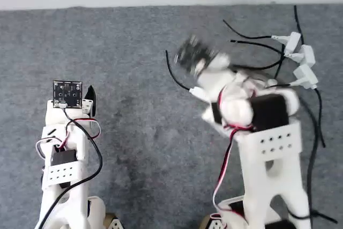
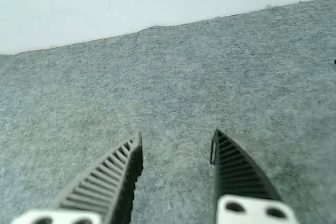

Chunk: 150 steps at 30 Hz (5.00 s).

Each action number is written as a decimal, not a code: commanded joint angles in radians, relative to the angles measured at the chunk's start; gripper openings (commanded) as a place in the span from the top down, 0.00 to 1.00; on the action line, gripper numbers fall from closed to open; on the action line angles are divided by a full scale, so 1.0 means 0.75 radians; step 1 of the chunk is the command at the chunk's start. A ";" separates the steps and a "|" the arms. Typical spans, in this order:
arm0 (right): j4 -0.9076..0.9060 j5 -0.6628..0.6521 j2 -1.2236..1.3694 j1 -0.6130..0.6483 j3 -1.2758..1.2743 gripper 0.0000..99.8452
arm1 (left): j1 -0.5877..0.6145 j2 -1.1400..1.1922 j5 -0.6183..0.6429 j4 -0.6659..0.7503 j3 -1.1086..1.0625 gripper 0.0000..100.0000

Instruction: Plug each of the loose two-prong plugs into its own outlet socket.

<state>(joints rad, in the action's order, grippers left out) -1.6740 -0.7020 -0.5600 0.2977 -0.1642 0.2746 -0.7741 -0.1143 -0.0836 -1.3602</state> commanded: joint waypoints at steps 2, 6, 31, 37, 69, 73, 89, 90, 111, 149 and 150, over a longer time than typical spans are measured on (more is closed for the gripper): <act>0.427 -0.115 -0.128 0.013 -0.567 0.68 | -0.010 -0.027 -0.018 0.037 0.019 0.80; 0.922 -0.121 -0.167 0.011 -0.902 0.69 | -0.010 -0.027 -0.020 0.037 0.017 0.80; 1.445 -0.117 1.202 -0.085 -0.223 0.69 | -0.027 -0.025 -0.023 0.037 0.015 0.80; 1.306 -0.123 1.386 -0.099 0.039 0.69 | -0.027 -0.025 -0.023 0.037 0.015 0.80; 0.261 -0.192 1.073 0.283 0.282 0.99 | -0.023 -0.025 -0.023 0.039 0.015 0.80; 0.255 -0.141 0.854 0.416 0.155 0.99 | -0.020 -0.025 -0.023 0.039 0.015 0.80; 0.778 0.020 0.467 0.795 -0.722 0.99 | -0.016 -0.035 -0.020 0.039 0.015 0.80; 0.805 0.025 0.467 0.764 -0.730 0.99 | -0.016 -0.033 -0.020 0.039 0.015 0.80; 1.104 -0.037 0.617 0.273 -0.704 0.53 | -0.025 -0.027 -0.020 0.039 0.015 0.80; 1.149 0.123 0.422 0.150 -0.724 0.53 | -0.027 -0.025 -0.020 0.039 0.015 0.80; 1.147 0.123 0.416 0.152 -0.741 0.53 | -0.027 -0.025 -0.020 0.039 0.015 0.80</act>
<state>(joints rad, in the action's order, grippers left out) -0.8071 -0.6222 -0.1964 0.3959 -0.7119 0.2624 -0.7741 -0.1204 -0.0836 -1.3602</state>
